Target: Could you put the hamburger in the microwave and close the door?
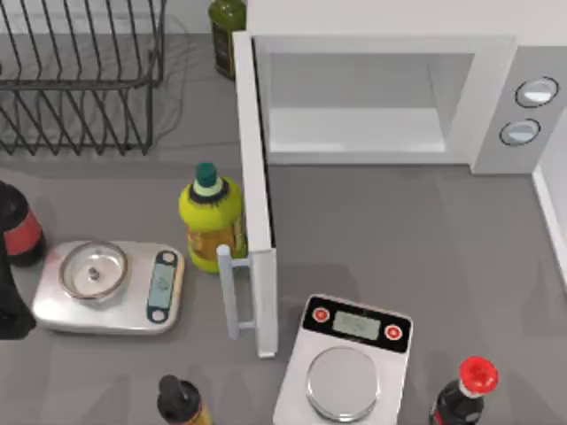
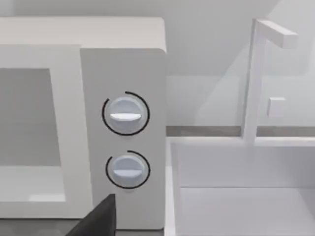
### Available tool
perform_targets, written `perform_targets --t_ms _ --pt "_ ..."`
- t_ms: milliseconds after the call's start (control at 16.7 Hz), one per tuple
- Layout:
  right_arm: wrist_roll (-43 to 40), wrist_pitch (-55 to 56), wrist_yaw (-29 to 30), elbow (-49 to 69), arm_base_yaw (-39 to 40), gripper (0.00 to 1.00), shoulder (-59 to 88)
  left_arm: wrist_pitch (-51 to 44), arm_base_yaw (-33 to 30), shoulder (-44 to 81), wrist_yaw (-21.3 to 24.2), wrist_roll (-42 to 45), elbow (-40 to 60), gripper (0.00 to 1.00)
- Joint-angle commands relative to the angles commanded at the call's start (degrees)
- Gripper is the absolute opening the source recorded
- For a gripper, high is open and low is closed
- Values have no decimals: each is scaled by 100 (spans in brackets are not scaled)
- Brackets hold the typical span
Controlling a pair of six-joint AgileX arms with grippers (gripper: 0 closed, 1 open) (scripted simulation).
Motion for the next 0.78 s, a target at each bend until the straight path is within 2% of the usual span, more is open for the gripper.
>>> perform_targets --t_ms 360,780 --pt "-300 -555 -11 475 -220 100 623 0 0 0 0 0 0 100" --pt "-1464 -2687 -34 2334 -1100 100 3817 0 0 0 0 0 0 100"
